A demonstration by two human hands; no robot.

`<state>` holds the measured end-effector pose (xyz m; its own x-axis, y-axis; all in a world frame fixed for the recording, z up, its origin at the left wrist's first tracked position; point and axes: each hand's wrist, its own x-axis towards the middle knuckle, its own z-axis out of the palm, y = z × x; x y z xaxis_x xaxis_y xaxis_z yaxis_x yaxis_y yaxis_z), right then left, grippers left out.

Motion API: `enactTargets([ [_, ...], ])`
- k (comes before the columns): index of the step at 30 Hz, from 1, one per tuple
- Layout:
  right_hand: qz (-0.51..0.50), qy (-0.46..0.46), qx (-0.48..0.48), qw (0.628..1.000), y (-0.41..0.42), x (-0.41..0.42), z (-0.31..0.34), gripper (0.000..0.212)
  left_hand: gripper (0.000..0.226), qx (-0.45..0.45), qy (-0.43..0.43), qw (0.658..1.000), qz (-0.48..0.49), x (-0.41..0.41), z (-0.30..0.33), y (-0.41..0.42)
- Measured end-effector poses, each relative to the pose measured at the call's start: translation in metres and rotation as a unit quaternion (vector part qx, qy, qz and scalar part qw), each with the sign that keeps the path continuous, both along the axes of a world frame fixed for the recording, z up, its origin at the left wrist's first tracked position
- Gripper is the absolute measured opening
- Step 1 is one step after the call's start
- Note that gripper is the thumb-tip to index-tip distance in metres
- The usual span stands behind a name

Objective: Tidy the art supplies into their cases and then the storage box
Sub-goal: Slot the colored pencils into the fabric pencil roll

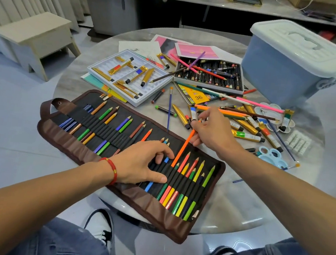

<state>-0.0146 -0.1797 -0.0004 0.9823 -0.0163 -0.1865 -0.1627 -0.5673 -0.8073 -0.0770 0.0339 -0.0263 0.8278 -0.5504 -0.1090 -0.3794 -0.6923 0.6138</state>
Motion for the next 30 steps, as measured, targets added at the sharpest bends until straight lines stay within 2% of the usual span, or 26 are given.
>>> enactTargets([
  [4,0.012,0.014,-0.05,0.999,-0.009,-0.008,-0.004,0.027,0.05,-0.015,0.013,1.0,0.0,-0.004,0.003,0.002],
  [6,0.027,0.036,-0.083,0.996,-0.015,-0.012,-0.005,0.022,0.049,-0.033,0.05,0.998,0.0,-0.002,0.006,0.002],
  [10,0.049,0.073,-0.123,0.989,-0.018,-0.021,-0.005,0.034,0.05,-0.021,0.113,0.993,-0.03,0.007,0.008,0.006],
  [13,0.023,0.103,-0.102,0.989,-0.014,-0.027,-0.003,0.038,0.052,-0.015,0.126,0.991,-0.036,0.01,0.007,0.007],
  [16,0.024,0.143,-0.064,0.987,-0.01,-0.031,0.004,0.02,0.052,-0.018,0.122,0.992,-0.038,0.009,0.006,0.007],
  [18,0.064,0.182,-0.04,0.98,-0.008,-0.035,0.013,0.011,0.053,-0.021,0.124,0.991,-0.036,0.009,0.005,0.006],
  [21,0.141,0.22,-0.048,0.964,0.001,-0.045,0.018,0.018,0.053,-0.025,0.126,0.991,-0.035,0.01,0.004,0.006],
  [24,0.173,0.197,-0.105,0.959,0.012,-0.057,0.011,0.028,0.051,-0.025,0.123,0.991,-0.038,0.012,0.003,0.006],
  [27,0.194,0.133,-0.223,0.946,0.017,-0.062,0.004,0.034,0.05,-0.029,0.117,0.992,-0.038,0.013,0.001,0.006],
  [30,0.158,0.088,-0.261,0.948,0.017,-0.06,0.0,0.038,0.052,-0.033,0.115,0.992,-0.046,0.014,0.0,0.006],
])
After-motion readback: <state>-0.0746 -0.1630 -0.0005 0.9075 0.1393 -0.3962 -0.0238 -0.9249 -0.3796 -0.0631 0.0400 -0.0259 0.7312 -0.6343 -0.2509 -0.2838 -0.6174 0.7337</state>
